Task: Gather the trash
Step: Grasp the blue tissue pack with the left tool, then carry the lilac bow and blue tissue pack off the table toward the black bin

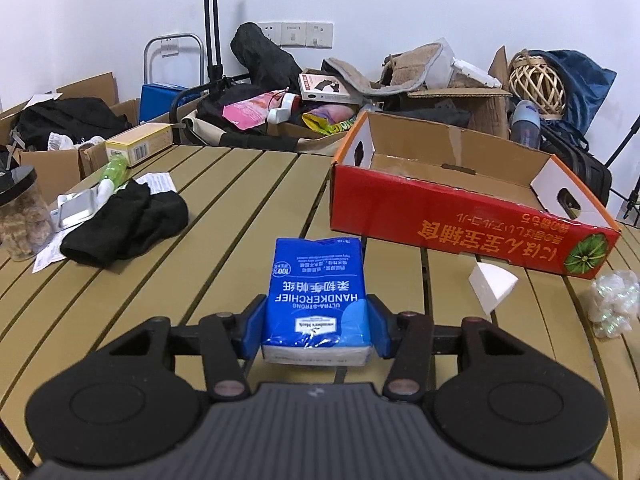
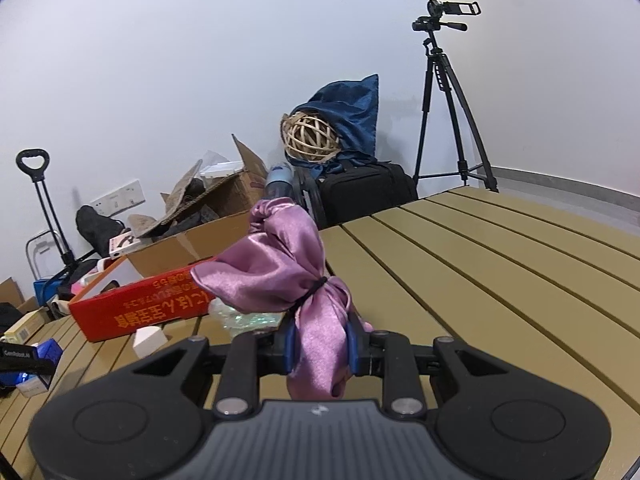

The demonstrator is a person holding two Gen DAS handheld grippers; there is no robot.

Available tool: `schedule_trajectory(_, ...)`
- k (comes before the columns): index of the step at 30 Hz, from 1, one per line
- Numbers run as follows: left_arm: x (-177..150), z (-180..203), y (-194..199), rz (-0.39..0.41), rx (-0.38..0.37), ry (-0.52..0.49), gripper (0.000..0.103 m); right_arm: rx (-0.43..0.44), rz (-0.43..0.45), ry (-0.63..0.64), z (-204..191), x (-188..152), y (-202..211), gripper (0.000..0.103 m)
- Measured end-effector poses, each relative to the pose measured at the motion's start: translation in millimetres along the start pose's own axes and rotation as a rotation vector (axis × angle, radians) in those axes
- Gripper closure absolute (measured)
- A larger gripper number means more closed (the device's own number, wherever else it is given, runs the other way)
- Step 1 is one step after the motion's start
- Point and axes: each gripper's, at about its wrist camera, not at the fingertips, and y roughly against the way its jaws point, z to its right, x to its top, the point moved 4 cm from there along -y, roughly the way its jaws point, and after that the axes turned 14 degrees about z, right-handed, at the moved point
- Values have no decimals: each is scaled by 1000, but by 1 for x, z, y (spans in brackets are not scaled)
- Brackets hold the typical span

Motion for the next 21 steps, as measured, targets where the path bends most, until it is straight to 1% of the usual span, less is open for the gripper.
schedule_trajectory(9, -3, -15, 39, 14, -8, 16, 51, 43, 1, 16, -5, -1, 21, 80)
schedule_trajectory(15, -7, -21, 73, 40, -12, -8, 51, 70, 9, 25, -5, 0, 40, 80)
schedule_trajectory(21, -7, -24, 108, 82, -18, -35, 51, 99, 48, 42, -2, 8, 69, 80)
